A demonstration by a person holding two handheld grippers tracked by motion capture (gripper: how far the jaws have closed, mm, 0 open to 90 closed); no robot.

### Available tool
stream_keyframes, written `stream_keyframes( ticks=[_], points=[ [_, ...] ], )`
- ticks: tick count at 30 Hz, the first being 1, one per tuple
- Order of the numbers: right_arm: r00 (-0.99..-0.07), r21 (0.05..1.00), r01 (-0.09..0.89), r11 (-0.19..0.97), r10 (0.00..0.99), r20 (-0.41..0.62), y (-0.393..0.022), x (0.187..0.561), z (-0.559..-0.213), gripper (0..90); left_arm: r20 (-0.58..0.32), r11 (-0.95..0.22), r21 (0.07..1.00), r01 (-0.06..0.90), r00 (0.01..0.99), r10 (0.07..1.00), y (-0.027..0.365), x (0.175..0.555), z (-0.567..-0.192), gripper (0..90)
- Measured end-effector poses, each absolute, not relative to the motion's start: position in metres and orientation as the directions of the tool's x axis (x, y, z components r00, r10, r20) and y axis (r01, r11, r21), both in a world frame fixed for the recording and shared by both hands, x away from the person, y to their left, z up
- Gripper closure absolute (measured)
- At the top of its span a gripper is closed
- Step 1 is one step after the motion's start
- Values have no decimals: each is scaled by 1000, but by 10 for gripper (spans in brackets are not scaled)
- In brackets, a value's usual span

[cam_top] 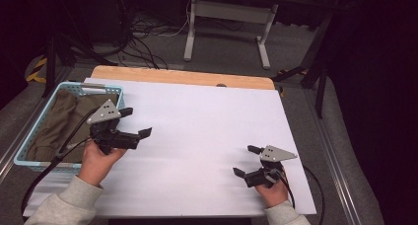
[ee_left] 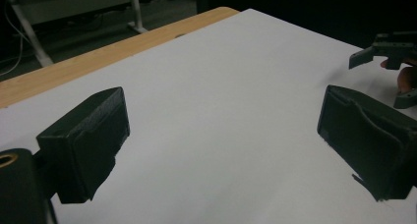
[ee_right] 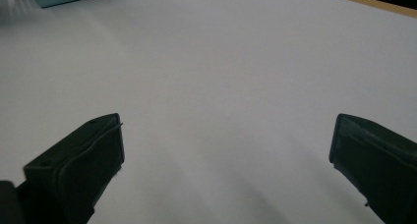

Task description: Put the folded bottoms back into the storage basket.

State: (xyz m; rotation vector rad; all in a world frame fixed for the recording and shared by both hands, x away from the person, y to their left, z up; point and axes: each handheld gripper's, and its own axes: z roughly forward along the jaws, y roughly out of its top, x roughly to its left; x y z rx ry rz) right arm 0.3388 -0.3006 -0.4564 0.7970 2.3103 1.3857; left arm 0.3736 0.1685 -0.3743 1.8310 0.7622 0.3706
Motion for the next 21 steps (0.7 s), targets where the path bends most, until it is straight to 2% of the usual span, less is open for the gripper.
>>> stream_keyframes(
  ticks=[21],
  points=[
    [-793,884,288,368,609,5,-301,338,-456,3,-141,-190,938,291,818,557,127,364,-416,58]
  ],
)
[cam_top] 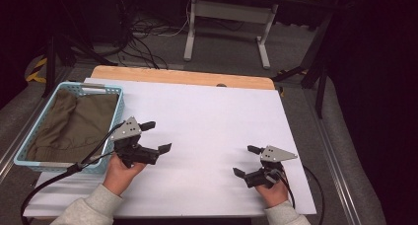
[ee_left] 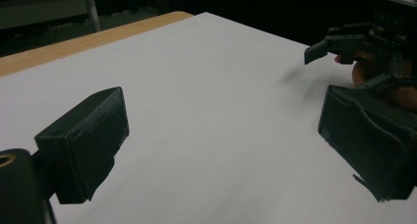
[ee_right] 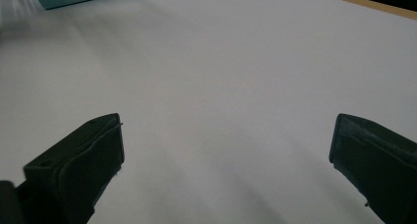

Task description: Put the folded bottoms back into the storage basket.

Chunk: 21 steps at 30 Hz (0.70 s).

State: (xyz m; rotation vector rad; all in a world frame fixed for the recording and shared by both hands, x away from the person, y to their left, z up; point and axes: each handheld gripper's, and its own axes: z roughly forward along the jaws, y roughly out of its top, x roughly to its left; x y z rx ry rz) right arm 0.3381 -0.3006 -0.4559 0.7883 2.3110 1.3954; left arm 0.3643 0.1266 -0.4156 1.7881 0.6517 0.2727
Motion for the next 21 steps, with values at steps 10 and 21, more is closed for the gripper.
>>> stream_keyframes(
  ticks=[10,21],
  points=[
    [-795,886,287,365,606,7,-300,338,-456,3,-140,-212,933,290,837,529,113,367,-438,46],
    [-799,885,282,370,602,3,-300,337,-456,3,-113,-292,906,307,839,532,103,373,-463,41]
  ],
)
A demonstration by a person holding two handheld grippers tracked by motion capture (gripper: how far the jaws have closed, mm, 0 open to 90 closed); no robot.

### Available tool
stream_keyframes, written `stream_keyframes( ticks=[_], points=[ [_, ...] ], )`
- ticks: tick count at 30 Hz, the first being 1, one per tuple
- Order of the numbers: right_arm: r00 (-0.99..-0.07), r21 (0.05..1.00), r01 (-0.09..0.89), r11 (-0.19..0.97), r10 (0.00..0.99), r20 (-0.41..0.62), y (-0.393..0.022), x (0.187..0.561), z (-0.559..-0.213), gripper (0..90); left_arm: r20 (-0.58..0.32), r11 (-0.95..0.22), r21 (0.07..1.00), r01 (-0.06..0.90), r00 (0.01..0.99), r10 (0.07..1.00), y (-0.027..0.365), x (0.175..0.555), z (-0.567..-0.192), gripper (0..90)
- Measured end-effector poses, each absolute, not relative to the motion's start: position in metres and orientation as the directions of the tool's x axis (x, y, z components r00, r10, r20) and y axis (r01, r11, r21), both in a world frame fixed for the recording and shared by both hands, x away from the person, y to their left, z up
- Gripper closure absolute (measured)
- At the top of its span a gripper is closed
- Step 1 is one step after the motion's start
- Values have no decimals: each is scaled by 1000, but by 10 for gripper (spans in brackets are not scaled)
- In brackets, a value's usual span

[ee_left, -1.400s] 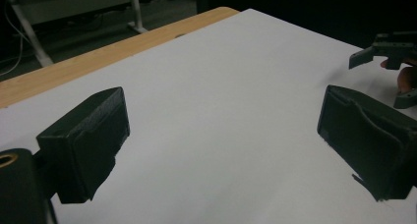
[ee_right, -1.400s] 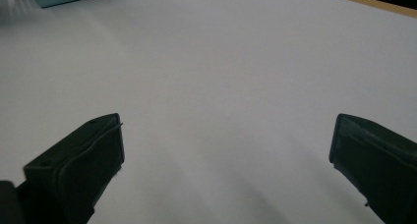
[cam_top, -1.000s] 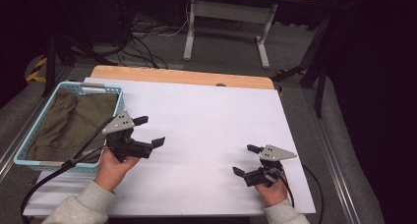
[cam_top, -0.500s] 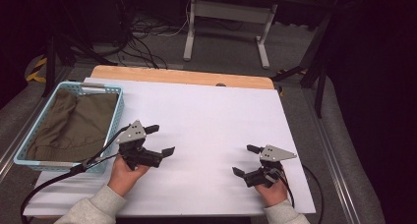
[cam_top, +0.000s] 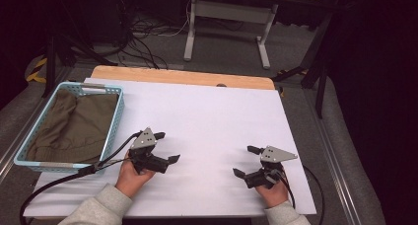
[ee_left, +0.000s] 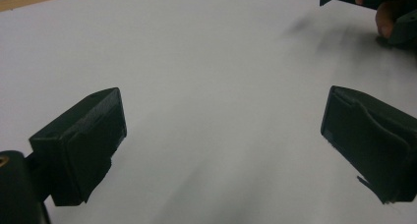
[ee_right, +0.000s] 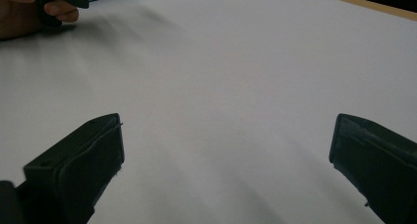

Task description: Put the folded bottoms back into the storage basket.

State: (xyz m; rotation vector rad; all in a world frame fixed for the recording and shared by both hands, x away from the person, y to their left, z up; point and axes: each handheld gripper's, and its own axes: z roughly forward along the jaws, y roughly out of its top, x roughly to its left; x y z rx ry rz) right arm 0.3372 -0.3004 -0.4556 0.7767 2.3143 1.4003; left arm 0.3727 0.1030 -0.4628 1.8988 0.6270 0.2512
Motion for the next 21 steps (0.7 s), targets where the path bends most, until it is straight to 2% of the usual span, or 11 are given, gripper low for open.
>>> stream_keyframes(
  ticks=[21],
  points=[
    [-801,888,279,365,598,6,-300,337,-455,3,-104,-318,893,318,834,542,103,374,-465,4]
  ],
)
